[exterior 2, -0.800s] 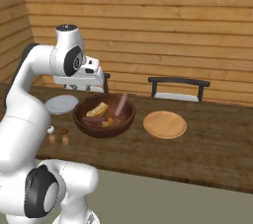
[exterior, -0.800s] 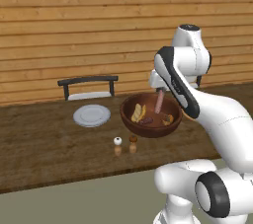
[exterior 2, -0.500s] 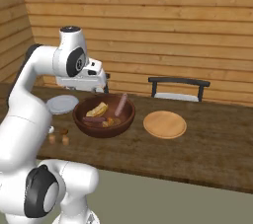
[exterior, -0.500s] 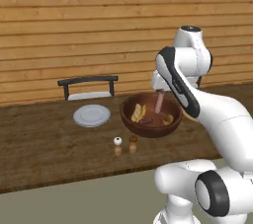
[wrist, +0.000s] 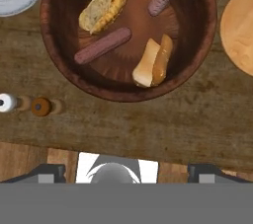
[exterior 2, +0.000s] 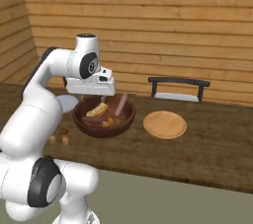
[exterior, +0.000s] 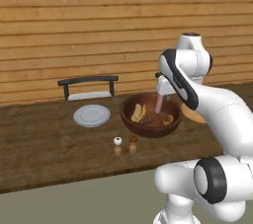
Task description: Place one bun and one sausage from the bowl on each plate.
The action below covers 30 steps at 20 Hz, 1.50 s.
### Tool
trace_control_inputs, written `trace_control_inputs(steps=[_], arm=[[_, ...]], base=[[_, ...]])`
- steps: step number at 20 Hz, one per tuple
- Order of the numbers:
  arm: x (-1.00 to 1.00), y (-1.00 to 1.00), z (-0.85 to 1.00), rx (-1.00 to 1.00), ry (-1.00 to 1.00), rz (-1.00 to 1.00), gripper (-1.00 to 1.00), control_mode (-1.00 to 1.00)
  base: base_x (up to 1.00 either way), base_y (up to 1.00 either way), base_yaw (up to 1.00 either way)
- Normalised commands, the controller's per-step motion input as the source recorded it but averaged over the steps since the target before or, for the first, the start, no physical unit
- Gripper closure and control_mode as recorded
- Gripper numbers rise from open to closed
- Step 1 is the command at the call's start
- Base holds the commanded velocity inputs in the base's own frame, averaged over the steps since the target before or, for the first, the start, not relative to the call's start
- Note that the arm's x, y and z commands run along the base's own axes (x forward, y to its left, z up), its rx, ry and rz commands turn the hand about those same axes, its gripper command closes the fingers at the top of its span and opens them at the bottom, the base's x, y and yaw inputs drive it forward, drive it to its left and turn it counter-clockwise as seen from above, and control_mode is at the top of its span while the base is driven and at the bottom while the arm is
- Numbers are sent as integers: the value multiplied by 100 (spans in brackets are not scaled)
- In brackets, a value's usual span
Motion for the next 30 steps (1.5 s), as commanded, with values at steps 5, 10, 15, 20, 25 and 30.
trace_control_inputs(steps=[5, 10, 15, 20, 25, 30], arm=[[34, -2, -38, -1, 10, 0, -100, -100], [31, -16, -41, 0, 6, -1, -100, -100], [31, -10, -39, 0, 5, 0, -100, -100], [23, -11, -48, 0, 4, 0, -100, -100], [46, -3, -48, 0, 1, -1, -100, -100], [35, -3, -50, 0, 1, -1, -100, -100]], base=[[0, 0, 0], [0, 0, 0], [0, 0, 0], [0, 0, 0], [0, 0, 0], [0, 0, 0]])
